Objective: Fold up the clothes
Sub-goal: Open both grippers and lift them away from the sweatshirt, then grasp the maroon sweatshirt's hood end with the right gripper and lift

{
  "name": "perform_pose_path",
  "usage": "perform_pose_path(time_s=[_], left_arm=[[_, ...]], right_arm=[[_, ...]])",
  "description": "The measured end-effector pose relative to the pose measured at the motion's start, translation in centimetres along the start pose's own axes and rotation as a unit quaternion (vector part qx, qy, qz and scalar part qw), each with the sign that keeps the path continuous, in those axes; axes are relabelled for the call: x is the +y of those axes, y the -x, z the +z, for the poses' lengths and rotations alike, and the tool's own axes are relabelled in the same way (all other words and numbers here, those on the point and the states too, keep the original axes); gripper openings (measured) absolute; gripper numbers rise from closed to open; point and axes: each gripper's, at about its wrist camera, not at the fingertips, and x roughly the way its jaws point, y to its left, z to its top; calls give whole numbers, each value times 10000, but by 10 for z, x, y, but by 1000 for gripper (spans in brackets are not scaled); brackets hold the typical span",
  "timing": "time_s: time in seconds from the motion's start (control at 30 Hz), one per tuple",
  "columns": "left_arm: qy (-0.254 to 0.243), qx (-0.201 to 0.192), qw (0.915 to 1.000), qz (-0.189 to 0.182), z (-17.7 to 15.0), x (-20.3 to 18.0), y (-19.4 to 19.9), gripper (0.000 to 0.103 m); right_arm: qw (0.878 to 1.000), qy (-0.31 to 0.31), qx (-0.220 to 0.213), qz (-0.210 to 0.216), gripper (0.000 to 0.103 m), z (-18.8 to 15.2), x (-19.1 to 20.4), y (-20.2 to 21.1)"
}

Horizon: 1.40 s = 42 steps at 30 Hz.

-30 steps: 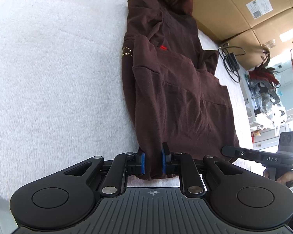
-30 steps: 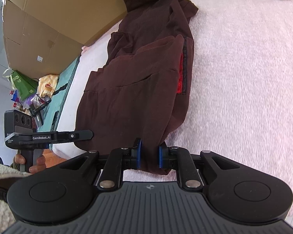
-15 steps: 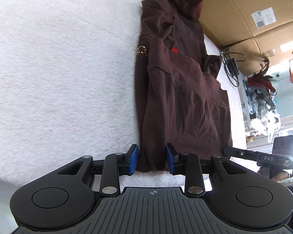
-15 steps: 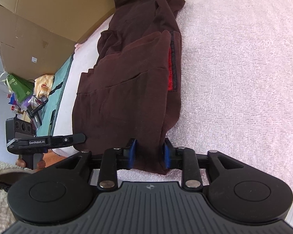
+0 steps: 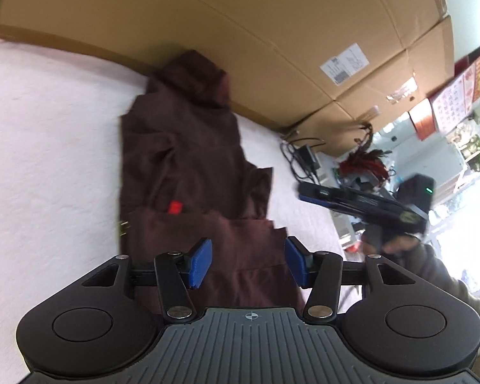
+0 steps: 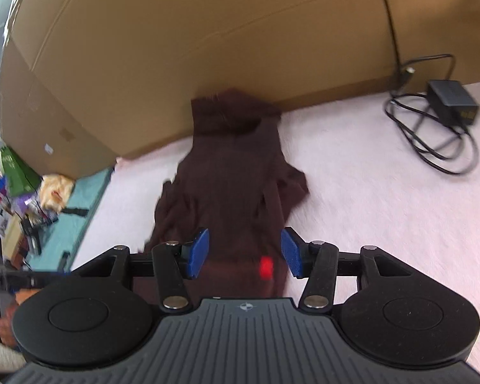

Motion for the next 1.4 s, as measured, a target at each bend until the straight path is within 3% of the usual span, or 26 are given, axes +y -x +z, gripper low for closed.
perform_pose_path(time_s=[0.13,0.3,0.4,0.47,0.63,0.8,0.97,1.07,1.4], left_arm=[[-55,97,9999,-92,8,-9,-32,68],[18,215,9995,-239,14,-12,-58,73],[13,323,9992,-248,20,-14,-70,74],[9,390,9990,-239,23,-14,-78,75],[99,541,9983,-193,27,-12,-94,78],[279,644,9975,-109,28,-7,-102,79],[407,643,9971,-83,28,-4,-101,80],[446,664,9967,-113,30,-5,-103,81],[-90,865,9945,-577,29,-32,-152,83]], right_arm=[[9994,186,230,-152,61,13,-8,-41],[9981,317,491,214,60,15,-15,-60],[9960,283,728,436,54,18,-24,-72],[9923,318,962,710,49,21,-28,-78],[9811,334,1321,1371,17,31,-34,-90],[9745,345,1484,1647,5,44,-40,-108],[9729,-535,1223,1887,4,47,-71,-118],[9737,-899,1154,1746,3,40,-85,-124],[9788,-586,1110,1618,4,46,-75,-121]])
